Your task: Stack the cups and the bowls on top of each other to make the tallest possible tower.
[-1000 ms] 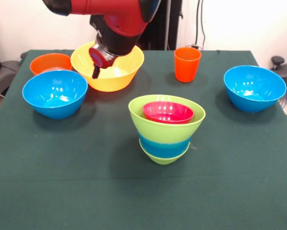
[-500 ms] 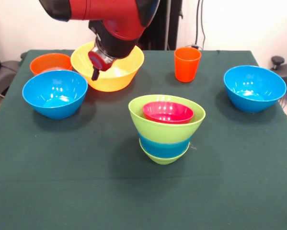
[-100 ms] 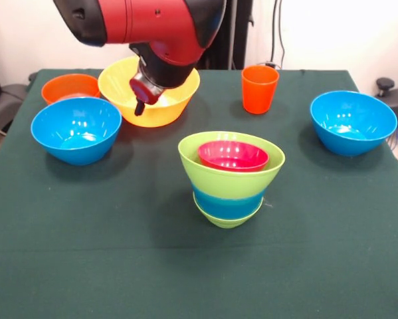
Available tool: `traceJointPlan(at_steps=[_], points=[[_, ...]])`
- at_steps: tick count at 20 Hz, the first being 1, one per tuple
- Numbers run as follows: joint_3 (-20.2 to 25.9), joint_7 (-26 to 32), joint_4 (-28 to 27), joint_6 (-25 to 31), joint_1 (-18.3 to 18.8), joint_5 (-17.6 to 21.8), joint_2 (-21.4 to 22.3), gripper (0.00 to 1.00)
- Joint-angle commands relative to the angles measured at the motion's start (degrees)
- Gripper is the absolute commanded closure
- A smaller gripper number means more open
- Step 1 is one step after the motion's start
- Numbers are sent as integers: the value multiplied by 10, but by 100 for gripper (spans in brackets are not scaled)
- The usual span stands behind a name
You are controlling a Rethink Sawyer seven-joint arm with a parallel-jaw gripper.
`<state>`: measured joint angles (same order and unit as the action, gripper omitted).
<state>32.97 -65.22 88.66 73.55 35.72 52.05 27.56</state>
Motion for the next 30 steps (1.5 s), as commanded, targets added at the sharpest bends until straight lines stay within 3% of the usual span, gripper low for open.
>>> traceJointPlan(at_steps=[1, 23, 24, 30], points=[[-8, 139, -22, -18, -10, 47, -47, 0], [-11, 97, -46, -34, -26, 53, -72, 0], [-11, 97, -46, -34, -26, 52, -72, 100], [-11, 98, -49, -32, -28, 53, -73, 100]])
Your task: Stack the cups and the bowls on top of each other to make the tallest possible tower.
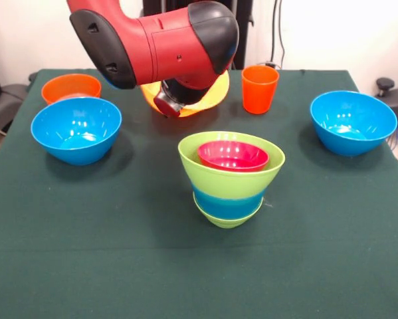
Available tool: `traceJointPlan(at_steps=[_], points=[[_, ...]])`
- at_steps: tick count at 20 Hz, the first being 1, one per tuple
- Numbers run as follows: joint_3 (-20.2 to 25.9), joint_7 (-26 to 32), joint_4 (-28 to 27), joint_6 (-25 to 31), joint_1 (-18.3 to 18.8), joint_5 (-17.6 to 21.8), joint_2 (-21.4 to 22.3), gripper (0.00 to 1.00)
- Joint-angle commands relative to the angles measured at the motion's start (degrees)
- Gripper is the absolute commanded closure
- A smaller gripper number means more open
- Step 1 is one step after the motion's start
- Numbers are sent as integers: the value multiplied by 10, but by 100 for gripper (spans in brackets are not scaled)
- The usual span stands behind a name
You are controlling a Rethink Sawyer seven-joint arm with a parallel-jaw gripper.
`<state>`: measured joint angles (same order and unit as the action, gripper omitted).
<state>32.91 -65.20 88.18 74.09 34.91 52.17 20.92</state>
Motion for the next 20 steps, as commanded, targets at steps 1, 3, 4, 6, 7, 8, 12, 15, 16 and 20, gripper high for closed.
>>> traceJointPlan(at_steps=[1, 3, 4, 6, 7, 8, 12, 15, 16, 20], points=[[-10, 98, -44, -36, -19, 52, -7, 100], [-10, 98, -45, -35, -20, 53, -7, 100], [-10, 98, -45, -34, -21, 53, -7, 100], [-11, 99, -47, -33, -22, 54, -7, 100], [-11, 99, -48, -31, -23, 53, -8, 100], [-12, 98, -47, -31, -23, 53, -8, 100], [-8, 95, -29, -38, -11, 43, 11, 100], [2, 95, 4, -54, 9, 28, 49, 100], [10, 89, 18, -69, 21, 17, 61, 100], [35, 85, 62, -85, 61, -25, 106, 100]])
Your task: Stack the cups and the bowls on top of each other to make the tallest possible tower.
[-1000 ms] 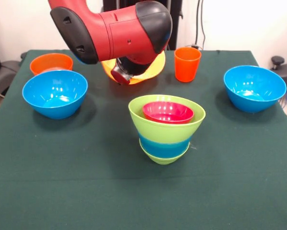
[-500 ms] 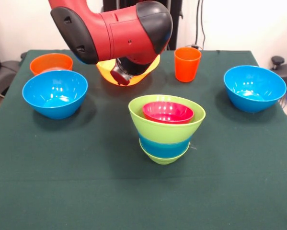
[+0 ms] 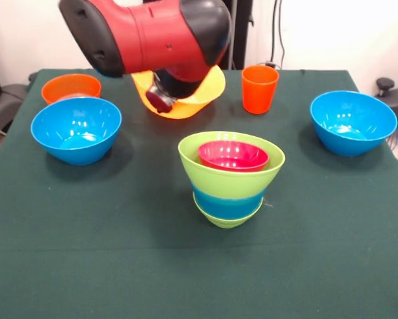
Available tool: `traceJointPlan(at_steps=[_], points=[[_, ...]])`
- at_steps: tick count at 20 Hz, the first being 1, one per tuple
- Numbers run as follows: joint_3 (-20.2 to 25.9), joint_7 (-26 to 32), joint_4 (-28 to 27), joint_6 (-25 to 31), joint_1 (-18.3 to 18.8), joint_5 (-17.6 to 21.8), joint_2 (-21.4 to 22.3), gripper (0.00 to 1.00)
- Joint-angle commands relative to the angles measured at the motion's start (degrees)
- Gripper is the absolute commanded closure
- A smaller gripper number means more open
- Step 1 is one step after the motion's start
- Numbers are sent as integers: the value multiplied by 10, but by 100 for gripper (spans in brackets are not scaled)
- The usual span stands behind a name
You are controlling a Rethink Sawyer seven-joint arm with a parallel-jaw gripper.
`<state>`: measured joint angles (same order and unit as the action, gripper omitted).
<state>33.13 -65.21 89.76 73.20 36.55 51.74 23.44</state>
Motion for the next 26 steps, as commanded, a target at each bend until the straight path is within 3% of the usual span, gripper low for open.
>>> traceJointPlan(at_steps=[1, 6, 11, 21, 26], points=[[37, 90, 54, -72, 52, -30, 91, 100], [58, 86, 60, -62, 56, -66, 110, 100], [82, 55, 82, -127, 91, -100, 117, 100], [97, 86, 87, -84, 108, -141, 144, 100], [133, 84, 109, -94, 149, -195, 165, 100]])
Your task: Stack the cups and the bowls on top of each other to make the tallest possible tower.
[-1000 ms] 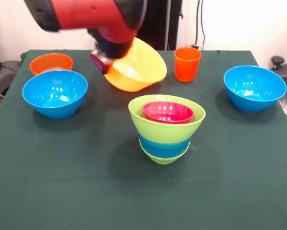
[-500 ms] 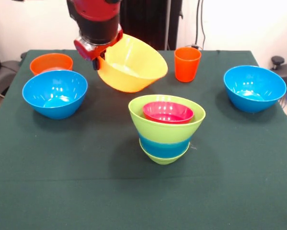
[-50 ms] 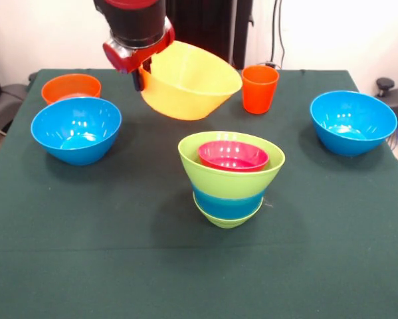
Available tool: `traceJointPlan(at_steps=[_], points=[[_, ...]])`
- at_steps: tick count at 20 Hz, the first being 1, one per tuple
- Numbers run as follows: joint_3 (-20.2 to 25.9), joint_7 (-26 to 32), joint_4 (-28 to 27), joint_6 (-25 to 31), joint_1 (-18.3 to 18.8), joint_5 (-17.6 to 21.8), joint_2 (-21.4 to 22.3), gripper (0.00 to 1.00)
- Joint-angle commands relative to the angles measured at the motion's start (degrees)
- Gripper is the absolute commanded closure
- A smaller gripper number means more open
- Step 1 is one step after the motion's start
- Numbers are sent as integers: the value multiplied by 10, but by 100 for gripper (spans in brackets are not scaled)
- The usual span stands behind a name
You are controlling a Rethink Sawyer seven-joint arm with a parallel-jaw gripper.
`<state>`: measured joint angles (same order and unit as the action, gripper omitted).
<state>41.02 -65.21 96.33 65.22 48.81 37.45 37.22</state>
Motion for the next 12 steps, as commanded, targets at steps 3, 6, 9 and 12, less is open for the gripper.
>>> traceJointPlan(at_steps=[3, 6, 9, 12], points=[[64, 113, 47, 21, 45, -63, 48, 100], [78, 119, 43, 37, 65, -81, 63, 100], [93, 110, 42, 25, 87, -101, 66, 100], [121, 102, 51, 10, 116, -131, 82, 100]])
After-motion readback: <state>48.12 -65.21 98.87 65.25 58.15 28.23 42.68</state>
